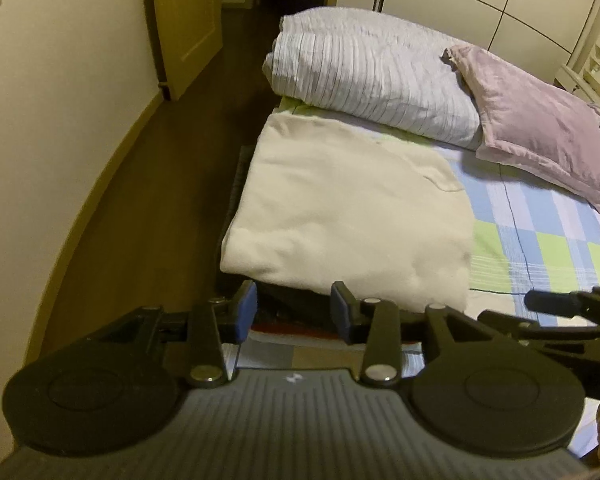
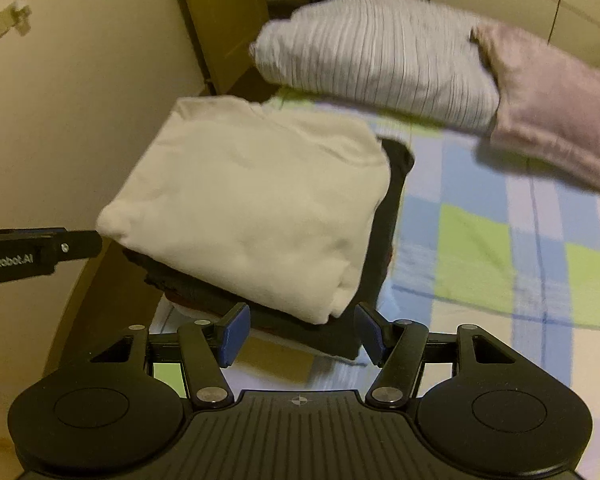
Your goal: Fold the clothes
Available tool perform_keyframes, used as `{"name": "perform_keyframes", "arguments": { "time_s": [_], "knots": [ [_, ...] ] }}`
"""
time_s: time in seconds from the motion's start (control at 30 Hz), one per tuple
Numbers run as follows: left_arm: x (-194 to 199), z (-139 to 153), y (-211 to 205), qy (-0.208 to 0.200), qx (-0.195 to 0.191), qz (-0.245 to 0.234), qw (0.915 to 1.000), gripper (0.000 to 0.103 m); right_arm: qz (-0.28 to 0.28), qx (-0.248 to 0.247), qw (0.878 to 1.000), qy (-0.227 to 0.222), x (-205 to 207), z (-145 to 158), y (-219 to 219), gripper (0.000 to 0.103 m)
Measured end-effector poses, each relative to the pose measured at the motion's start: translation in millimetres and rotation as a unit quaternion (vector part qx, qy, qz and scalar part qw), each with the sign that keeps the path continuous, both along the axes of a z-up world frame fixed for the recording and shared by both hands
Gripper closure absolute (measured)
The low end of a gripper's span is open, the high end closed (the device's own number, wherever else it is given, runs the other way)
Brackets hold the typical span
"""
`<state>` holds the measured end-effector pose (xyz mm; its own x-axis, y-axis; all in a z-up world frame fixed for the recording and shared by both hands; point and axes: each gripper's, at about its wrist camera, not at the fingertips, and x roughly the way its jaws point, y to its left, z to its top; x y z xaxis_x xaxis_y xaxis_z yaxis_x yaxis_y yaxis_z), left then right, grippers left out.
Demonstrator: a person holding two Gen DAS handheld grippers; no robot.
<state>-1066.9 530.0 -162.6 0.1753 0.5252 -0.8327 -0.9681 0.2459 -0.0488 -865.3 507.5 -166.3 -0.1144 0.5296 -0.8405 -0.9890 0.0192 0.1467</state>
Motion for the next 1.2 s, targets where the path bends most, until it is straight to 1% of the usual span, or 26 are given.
{"name": "perform_keyframes", "arguments": {
  "time_s": [0.1,0.2,0.27,0.33,0.4,0.5,0.77,0.9,1.03,1.2],
  "knots": [
    [4,14,-25,0.009,0.021,0.008,0.9997,0.061,-0.002,0.029,1.0,-0.001,2,16,-21,0.042],
    [7,23,-52,0.018,0.042,0.018,0.9988,0.058,-0.009,0.053,0.999,0.009,4,28,-46,0.042],
    [8,28,-71,0.024,0.055,0.025,0.9979,0.047,-0.011,0.063,0.998,0.01,5,34,-65,0.042],
    [9,31,-94,0.031,0.064,0.036,0.9968,0.046,-0.011,0.069,0.997,0.015,6,38,-85,0.042],
    [10,33,-115,0.032,0.063,0.049,0.9963,0.046,-0.007,0.068,0.997,0.022,11,41,-107,0.042],
    [15,38,-146,0.027,0.048,0.063,0.9965,0.046,0.003,0.062,0.998,0.03,18,47,-138,0.042],
    [42,50,-233,0.024,0.037,0.073,0.9964,0.046,-0.004,0.023,1.0,0.017,44,55,-220,0.042],
    [52,56,-276,0.033,0.037,0.071,0.9962,0.045,-0.009,0.015,1.0,0.011,48,61,-259,0.042],
    [54,62,-305,0.039,0.043,0.074,0.9956,0.045,0.0,0.013,1.0,0.003,45,64,-288,0.042],
    [53,66,-319,0.043,0.047,0.07,0.9955,0.045,0.009,0.01,1.0,0.005,39,65,-308,0.042]
  ]
}}
